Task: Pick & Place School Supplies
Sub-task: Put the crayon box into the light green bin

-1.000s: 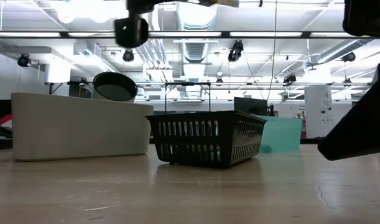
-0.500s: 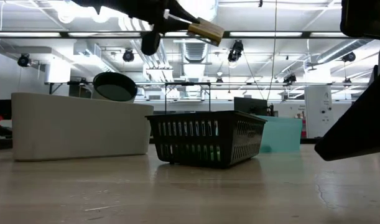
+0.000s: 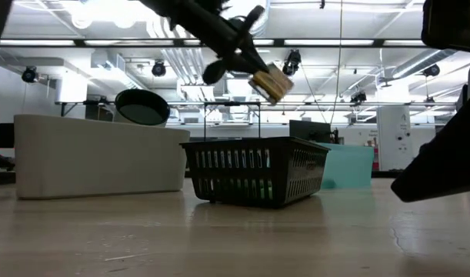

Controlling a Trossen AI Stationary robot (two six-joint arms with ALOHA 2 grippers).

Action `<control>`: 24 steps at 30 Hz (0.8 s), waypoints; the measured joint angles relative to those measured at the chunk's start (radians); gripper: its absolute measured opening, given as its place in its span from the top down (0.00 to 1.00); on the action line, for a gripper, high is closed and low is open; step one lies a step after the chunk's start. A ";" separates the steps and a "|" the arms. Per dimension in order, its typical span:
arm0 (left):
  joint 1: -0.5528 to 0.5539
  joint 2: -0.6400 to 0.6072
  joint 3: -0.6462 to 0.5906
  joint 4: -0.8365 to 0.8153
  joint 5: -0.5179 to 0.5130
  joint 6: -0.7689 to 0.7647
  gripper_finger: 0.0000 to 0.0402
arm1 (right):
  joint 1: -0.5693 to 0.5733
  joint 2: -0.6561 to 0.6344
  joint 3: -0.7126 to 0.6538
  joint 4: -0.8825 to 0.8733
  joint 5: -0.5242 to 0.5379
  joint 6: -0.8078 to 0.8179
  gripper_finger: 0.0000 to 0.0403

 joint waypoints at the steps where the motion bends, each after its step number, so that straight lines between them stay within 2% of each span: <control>1: 0.005 0.030 0.039 -0.039 0.000 0.016 0.91 | 0.000 0.000 0.000 0.000 0.000 0.000 0.98; 5: 0.017 0.152 0.180 -0.124 0.041 0.048 0.91 | 0.000 0.000 -0.004 0.000 0.000 0.000 0.98; 10: 0.011 0.267 0.262 -0.118 0.076 0.051 0.91 | 0.001 0.000 -0.006 0.000 0.000 0.000 0.98; 21: 0.006 0.373 0.237 -0.107 0.078 0.014 0.91 | 0.003 0.000 -0.006 0.001 -0.001 -0.004 0.98; 24: 0.006 0.389 0.215 -0.105 0.108 -0.007 0.91 | 0.003 0.000 -0.007 0.001 -0.002 -0.007 0.98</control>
